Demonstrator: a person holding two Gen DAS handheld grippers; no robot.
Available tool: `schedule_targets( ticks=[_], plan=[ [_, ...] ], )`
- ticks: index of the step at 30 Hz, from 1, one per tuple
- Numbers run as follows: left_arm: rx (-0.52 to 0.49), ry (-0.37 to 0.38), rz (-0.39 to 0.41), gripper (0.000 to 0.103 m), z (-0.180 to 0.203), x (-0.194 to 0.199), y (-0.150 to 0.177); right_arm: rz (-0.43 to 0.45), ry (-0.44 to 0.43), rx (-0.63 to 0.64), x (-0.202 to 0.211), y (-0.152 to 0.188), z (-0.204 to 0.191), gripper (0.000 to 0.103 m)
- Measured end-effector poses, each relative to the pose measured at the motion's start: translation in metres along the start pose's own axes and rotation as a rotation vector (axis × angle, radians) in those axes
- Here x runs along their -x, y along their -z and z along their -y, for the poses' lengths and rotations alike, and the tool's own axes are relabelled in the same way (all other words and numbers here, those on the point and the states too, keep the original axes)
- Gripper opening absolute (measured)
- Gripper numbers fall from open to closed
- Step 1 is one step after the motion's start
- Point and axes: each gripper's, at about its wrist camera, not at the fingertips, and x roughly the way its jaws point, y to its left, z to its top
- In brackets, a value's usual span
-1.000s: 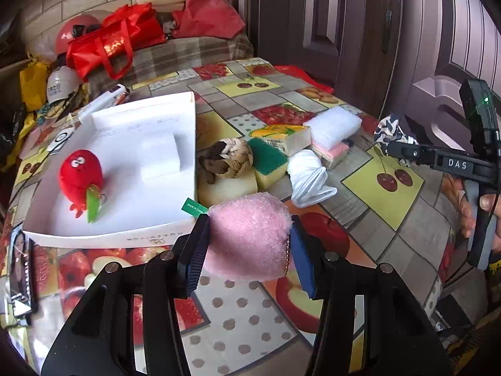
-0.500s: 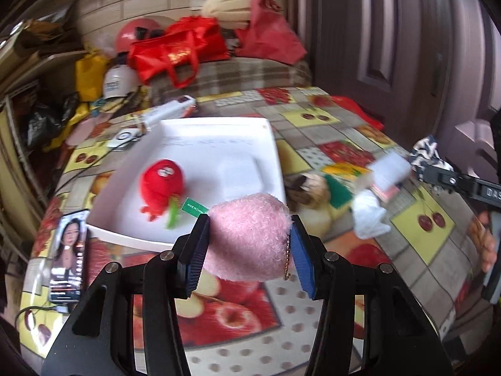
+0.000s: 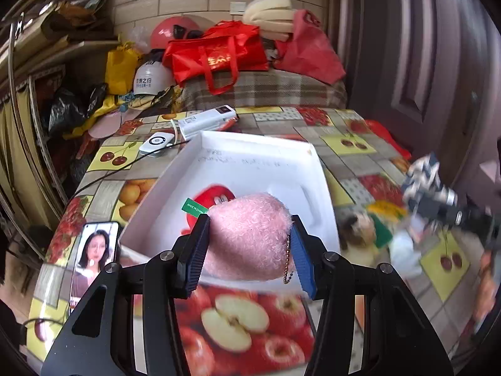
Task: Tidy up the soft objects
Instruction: 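Lower the pink ball into the white box with the left tool while the right tool drops the scarf in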
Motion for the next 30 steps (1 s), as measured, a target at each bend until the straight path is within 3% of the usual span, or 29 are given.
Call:
schedule_targets(
  ticks=[4,9,16,18,20,23,30],
  plan=[
    [0.095,0.053,-0.019,0.050,-0.020,-0.032,-0.031,-0.047,-0.035,-0.002,-0.034,-0.006,-0.015,0.041],
    [0.107,-0.008,-0.053,0.050,-0.026,-0.076,-0.051,-0.108,-0.028,0.013,-0.079,-0.006,-0.028,0.041],
    [0.092,-0.055,-0.043,0.057,-0.031,-0.096,-0.064,-0.143,0.010,-0.013,-0.116,-0.004,-0.021,0.044],
    [0.099,-0.065,-0.049,0.062,-0.034,-0.101,-0.066,-0.121,0.036,-0.014,-0.122,-0.004,-0.020,0.052],
    [0.120,-0.065,-0.045,0.089,-0.038,-0.104,-0.066,-0.100,0.042,-0.020,-0.124,-0.004,-0.019,0.080],
    [0.124,-0.083,-0.010,0.103,-0.042,-0.100,-0.061,-0.061,0.051,-0.021,-0.119,-0.002,-0.019,0.102],
    [0.174,-0.068,-0.002,0.103,-0.045,-0.076,-0.044,-0.009,0.073,0.038,-0.100,0.008,-0.026,0.103]
  ],
)
